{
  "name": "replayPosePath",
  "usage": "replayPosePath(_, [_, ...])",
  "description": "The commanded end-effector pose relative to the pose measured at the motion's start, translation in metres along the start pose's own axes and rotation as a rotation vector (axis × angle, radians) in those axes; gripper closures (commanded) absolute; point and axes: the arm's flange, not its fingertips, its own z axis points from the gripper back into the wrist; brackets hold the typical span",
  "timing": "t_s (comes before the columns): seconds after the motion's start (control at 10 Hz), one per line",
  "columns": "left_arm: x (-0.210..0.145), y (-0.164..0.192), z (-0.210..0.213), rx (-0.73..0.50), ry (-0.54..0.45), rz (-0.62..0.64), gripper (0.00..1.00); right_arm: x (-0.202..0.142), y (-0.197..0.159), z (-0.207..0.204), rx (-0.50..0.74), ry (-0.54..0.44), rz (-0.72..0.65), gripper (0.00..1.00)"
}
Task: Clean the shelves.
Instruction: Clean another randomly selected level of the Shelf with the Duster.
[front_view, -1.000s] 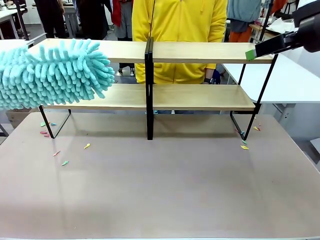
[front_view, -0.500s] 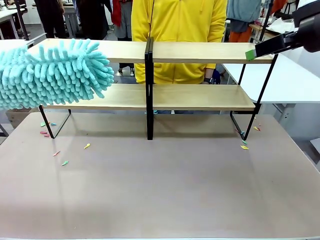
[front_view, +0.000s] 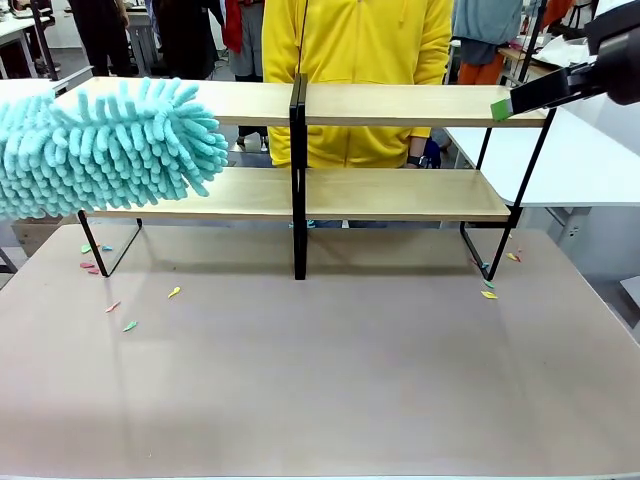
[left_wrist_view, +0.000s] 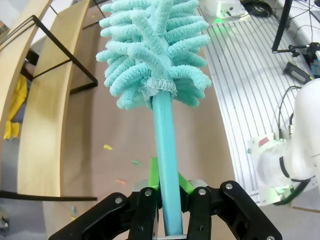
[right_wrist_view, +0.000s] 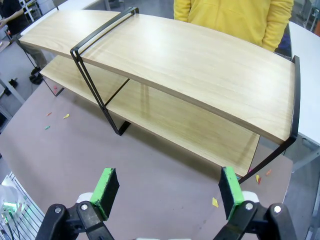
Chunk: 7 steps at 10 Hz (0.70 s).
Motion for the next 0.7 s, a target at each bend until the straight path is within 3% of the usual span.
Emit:
replayPosePath(0.0, [0.0,0.0,0.0,0.0,0.0,-0.001,0.96,0.001,-0.001,0.0,0.0,-0.002,0.0,0.0])
replayPosePath(0.2, [0.001,0.007,0.016,0.012,0.018,-0.013,0.96,0.001,-0.001,0.0,0.0,-0.002,0.0,0.0])
replayPosePath(0.6, [-0.009,0.025,0.106,0.097,-0.019,0.048,0.96,0.001,-0.001,0.0,0.0,-0.002,0.0,0.0])
